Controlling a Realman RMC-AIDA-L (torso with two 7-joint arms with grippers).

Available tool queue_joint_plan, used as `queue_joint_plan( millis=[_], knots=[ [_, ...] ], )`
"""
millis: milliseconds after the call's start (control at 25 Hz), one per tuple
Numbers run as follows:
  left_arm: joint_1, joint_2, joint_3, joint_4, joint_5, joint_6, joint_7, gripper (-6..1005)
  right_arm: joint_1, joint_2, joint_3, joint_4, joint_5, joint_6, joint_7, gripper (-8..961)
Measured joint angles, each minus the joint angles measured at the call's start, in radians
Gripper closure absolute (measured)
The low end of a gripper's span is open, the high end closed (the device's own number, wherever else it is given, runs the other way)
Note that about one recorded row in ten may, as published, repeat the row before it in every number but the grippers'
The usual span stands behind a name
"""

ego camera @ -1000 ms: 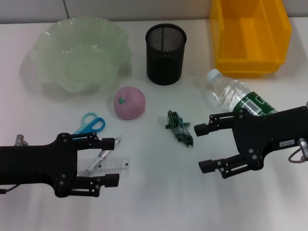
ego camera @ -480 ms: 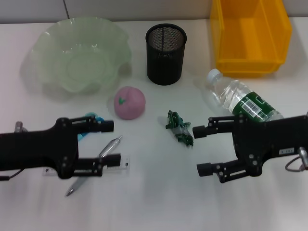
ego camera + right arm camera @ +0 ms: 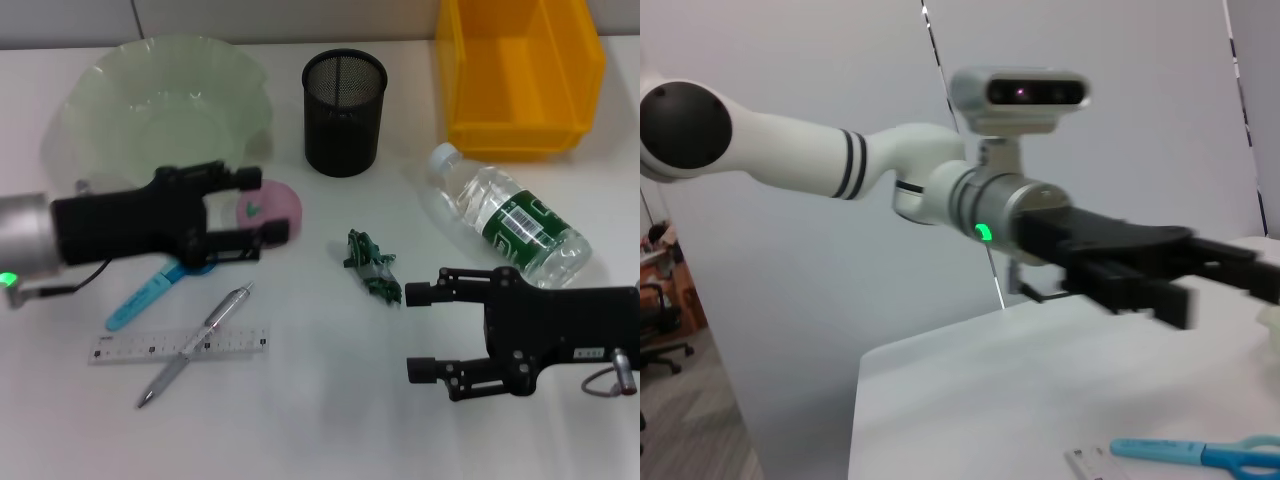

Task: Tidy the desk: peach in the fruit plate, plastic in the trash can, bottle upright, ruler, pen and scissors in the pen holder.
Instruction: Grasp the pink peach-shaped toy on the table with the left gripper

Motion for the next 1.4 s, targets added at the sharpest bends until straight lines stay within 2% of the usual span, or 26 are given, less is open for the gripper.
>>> queue_joint_plan(
  millis=[200,320,400,480,560,760,1400],
  knots=[
    [-0.086,-0.001,0.012,-0.091,0.001,-0.175,0.002,202,-0.027,0.001,0.000,0.017,0.018,0.001,-0.014,152],
    [-0.106,-0.003,0.048,-0.102,0.001,-0.248,0.002,202,-0.041,-0.001,0.000,0.021,0.036,-0.005,-0.015,152],
    [-0.106,-0.003,0.048,-0.102,0.001,-0.248,0.002,202,-0.047,-0.001,0.000,0.022,0.041,-0.007,-0.016,152],
    [-0.125,-0.006,0.210,-0.103,-0.002,-0.389,0.000,202,-0.048,0.000,0.000,0.022,0.041,-0.007,-0.016,152],
    [-0.126,-0.009,0.255,-0.103,-0.006,-0.440,-0.006,202,-0.048,0.001,-0.002,0.023,0.041,-0.007,-0.016,152],
    [-0.127,-0.010,0.291,-0.113,-0.024,-0.495,-0.013,202,-0.040,0.002,-0.001,0.029,0.041,-0.009,-0.016,152],
    [-0.108,-0.009,0.308,-0.113,-0.059,-0.547,0.002,201,-0.021,0.003,0.000,0.035,0.041,-0.002,-0.012,151]
  ],
)
